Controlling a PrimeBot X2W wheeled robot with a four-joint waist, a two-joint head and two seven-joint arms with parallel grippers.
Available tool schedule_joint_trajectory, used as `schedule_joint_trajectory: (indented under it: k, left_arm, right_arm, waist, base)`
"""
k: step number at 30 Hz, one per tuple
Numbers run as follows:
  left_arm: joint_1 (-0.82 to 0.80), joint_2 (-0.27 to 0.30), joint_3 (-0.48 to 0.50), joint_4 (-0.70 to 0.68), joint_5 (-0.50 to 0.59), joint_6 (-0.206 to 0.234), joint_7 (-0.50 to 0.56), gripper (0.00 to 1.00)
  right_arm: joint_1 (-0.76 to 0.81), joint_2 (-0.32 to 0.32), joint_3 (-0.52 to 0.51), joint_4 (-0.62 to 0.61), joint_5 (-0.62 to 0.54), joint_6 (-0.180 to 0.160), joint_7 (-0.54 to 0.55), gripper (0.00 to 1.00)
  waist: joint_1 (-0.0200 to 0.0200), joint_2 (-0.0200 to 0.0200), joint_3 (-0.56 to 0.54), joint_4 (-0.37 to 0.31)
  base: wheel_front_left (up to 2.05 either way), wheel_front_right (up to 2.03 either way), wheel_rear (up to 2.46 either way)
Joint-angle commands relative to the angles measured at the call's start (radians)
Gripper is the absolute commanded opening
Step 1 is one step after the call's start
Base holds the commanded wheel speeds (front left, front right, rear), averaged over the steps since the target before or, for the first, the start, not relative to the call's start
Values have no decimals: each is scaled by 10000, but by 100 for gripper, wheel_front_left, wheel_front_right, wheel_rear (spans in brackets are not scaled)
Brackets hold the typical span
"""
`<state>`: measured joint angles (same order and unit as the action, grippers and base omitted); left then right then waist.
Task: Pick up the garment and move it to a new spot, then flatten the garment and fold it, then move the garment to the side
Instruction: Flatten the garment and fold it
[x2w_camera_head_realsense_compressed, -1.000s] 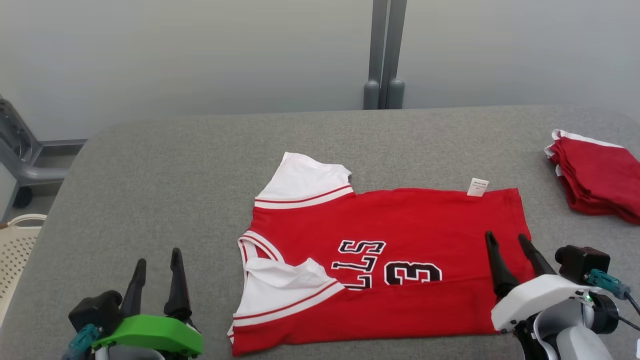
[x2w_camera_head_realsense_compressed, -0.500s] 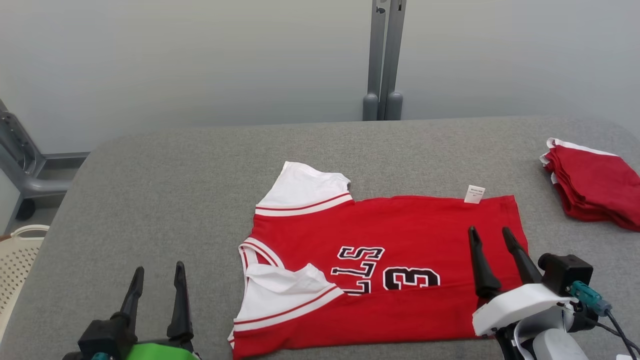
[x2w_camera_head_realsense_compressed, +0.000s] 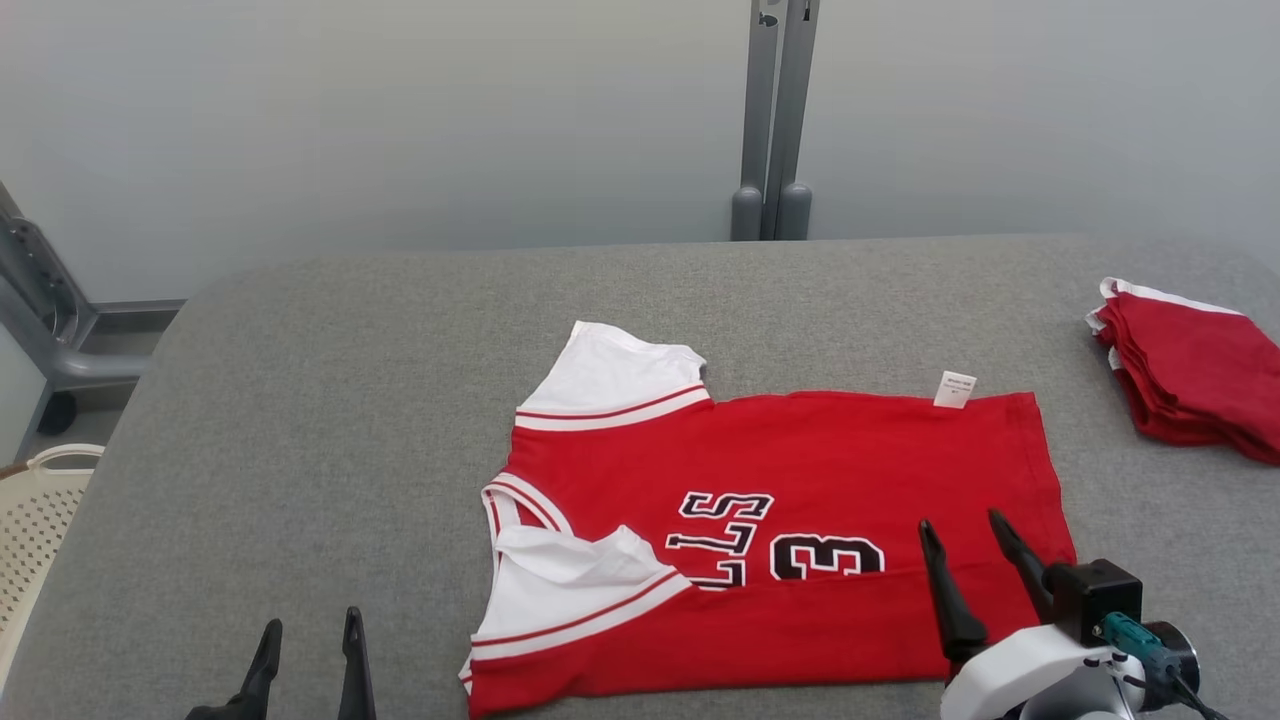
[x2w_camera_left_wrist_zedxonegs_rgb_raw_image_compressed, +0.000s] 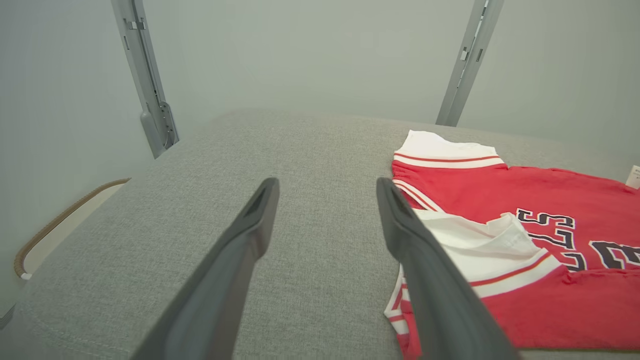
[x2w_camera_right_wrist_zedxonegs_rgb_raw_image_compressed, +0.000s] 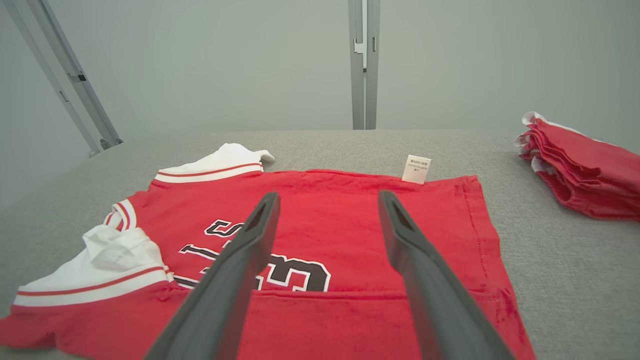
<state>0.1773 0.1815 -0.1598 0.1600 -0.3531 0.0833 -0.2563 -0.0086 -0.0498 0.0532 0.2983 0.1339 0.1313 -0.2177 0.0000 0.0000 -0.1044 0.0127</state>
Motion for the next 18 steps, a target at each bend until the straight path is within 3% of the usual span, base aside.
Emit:
schedule_joint_trajectory:
  k: [1, 15, 18]
  left_arm:
    - [133, -18, 2, -61, -36, 91, 112, 100]
    - [-163, 118, -31, -58, -213, -12, 257, 100]
    - [-95, 38, -115, -165, -158, 133, 331, 100]
  right_arm:
    - [121, -18, -54, -1, -42, -11, 18, 100]
    - [37, -16, -135, -42, 117, -13, 156, 100]
    - [4, -16, -55, -9, 244, -13, 158, 100]
  waist:
    - [0, 0, 7, -4]
    - [0, 0, 195, -162]
    - [0, 0, 227, -163]
  base:
    - [0, 0, 0]
    - [0, 0, 0]
    - [0, 0, 0]
